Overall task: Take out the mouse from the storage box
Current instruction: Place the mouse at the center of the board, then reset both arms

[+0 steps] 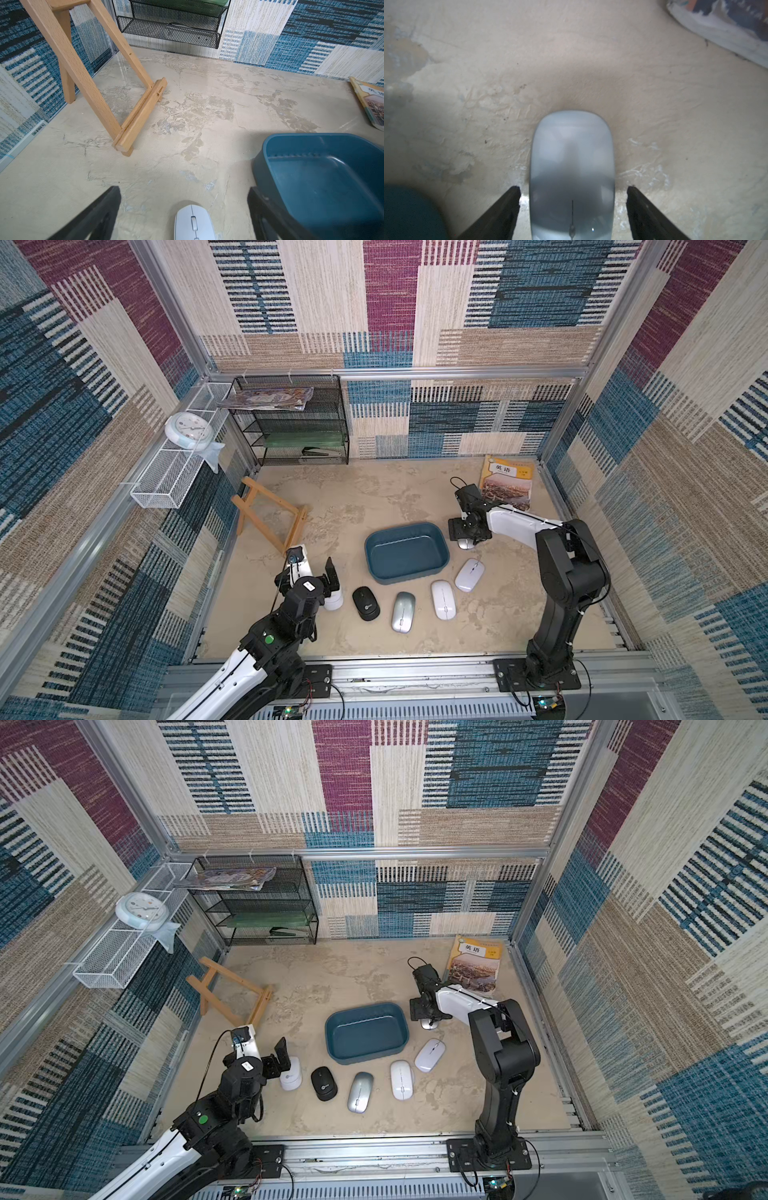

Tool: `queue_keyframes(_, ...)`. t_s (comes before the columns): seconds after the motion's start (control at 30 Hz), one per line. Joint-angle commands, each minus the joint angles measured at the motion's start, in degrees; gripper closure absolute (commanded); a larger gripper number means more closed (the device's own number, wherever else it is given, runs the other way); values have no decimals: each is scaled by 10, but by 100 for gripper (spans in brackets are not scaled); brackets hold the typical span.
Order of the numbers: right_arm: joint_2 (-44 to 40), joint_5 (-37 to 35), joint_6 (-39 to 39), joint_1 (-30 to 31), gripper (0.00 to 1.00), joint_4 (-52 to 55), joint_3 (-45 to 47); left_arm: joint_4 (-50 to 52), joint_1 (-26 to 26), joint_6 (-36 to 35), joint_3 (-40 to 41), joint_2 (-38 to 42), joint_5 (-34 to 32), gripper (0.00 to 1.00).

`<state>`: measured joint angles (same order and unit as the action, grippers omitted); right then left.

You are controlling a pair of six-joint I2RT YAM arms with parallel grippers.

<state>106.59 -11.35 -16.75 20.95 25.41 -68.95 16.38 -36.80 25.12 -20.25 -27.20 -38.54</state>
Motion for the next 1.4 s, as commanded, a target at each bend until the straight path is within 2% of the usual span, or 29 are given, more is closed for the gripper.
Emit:
queue_keyframes(0.0, -17, 1, -4, 0, 16, 1, 2, -7, 1, -3, -2, 1, -3, 1)
queue_keyframes(0.2, -72, -14, -6, 0, 12, 15, 8, -5, 1, 0, -1, 2, -6, 1)
queue_keyframes(0.63, -302, -22, -21, 0, 9, -1, 65, 7, 1, 9, -4, 7, -14, 1)
queue_keyframes(0.97, -532, -61, -21, 0, 0, -59, 148, 35, 1, 19, 10, 92, -27, 1)
queue_keyframes(1.03, -569, -36, -9, 0, 0, -84, 176, 39, 1, 20, 9, 108, -24, 1)
queue_keyframes(1.1, -588, 2, -6, 0, 0, -98, 196, 40, 1, 22, 7, 120, -16, 1)
queue_keyframes(1.2, -590, 23, -13, 0, 1, -117, 220, 31, 1, 39, 3, 126, -13, 1)
queue_keyframes(1.27, -582, 12, -15, 0, 1, -118, 223, 16, 1, 50, -4, 118, -19, 1)
queue_keyframes(1.37, -580, -11, -14, 0, 1, -119, 225, 7, 1, 91, -27, 89, -71, 1)
